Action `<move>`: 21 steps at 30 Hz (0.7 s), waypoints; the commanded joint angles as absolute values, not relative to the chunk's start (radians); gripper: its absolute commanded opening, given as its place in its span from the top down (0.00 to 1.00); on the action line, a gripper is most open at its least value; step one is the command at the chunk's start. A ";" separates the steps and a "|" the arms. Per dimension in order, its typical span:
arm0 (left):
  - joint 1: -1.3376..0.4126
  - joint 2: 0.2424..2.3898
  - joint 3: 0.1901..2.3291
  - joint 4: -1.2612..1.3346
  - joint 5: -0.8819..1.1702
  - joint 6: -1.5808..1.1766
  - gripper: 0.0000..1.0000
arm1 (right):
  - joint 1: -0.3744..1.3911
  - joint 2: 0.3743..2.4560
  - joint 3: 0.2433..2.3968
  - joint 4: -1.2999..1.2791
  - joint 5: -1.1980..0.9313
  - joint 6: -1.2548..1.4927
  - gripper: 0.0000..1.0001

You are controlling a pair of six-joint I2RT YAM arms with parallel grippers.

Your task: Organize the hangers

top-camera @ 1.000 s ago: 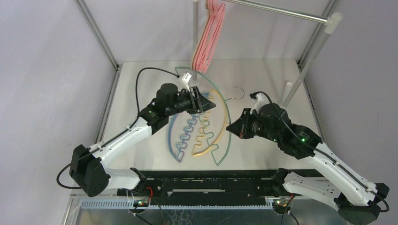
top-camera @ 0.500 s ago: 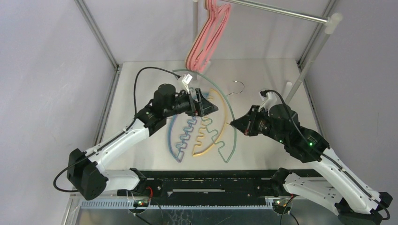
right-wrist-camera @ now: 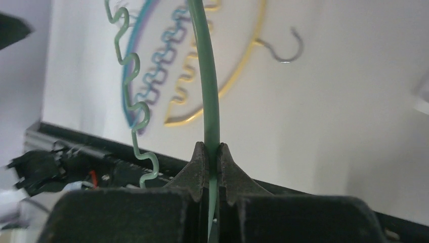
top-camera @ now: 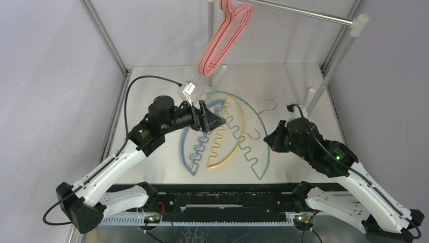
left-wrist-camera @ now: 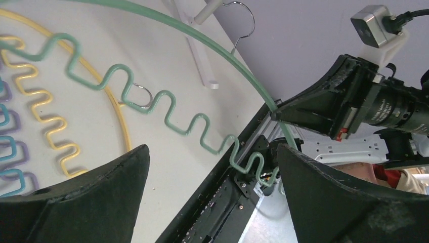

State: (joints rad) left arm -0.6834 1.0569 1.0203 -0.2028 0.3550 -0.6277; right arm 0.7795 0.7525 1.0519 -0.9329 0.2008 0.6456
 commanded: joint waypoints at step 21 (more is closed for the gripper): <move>-0.687 0.863 0.943 -0.330 0.282 -0.578 0.00 | 0.644 0.938 1.437 -0.464 0.961 -0.029 1.00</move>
State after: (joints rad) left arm -0.6834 0.8982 0.9554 -0.3241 0.2981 -0.6018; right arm 0.6918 0.8894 1.3613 -0.7227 0.9173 0.1890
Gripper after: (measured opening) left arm 0.994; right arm 0.019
